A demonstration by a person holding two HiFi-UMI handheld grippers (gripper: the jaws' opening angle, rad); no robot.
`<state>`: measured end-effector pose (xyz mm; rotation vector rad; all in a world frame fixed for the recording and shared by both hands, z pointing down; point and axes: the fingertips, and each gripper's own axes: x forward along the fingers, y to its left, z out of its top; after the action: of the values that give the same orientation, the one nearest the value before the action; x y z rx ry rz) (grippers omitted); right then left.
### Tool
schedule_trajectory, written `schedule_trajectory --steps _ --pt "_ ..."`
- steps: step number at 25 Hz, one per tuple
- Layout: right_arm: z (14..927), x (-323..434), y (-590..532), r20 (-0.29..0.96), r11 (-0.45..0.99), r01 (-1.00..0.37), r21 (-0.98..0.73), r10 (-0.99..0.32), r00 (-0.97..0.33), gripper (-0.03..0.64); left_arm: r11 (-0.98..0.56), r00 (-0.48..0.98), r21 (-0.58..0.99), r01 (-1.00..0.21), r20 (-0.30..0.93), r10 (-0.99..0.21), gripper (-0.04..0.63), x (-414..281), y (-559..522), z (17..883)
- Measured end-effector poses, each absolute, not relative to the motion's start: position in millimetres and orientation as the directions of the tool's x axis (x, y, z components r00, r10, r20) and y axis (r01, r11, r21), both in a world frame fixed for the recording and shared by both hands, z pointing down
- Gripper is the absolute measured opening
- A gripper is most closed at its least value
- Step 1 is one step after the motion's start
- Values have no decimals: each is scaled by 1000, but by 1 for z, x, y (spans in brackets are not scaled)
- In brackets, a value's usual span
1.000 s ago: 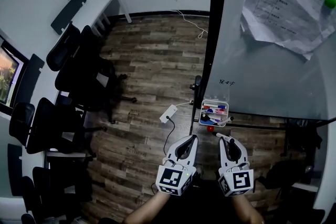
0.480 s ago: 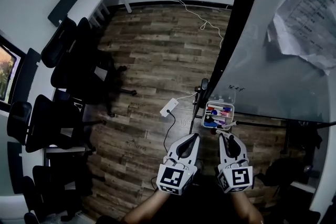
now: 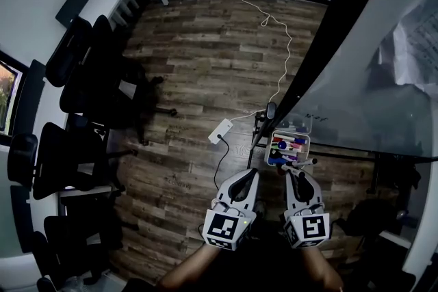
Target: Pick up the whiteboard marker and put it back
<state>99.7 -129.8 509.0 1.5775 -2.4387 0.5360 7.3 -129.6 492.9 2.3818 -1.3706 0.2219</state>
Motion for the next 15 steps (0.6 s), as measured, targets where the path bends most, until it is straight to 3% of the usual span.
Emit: schedule_trajectory --steps 15 --pt "525 90 -140 384 366 -907 -208 -822 -420 75 -442 503 245 -863 345 -792 6 0 -137 504"
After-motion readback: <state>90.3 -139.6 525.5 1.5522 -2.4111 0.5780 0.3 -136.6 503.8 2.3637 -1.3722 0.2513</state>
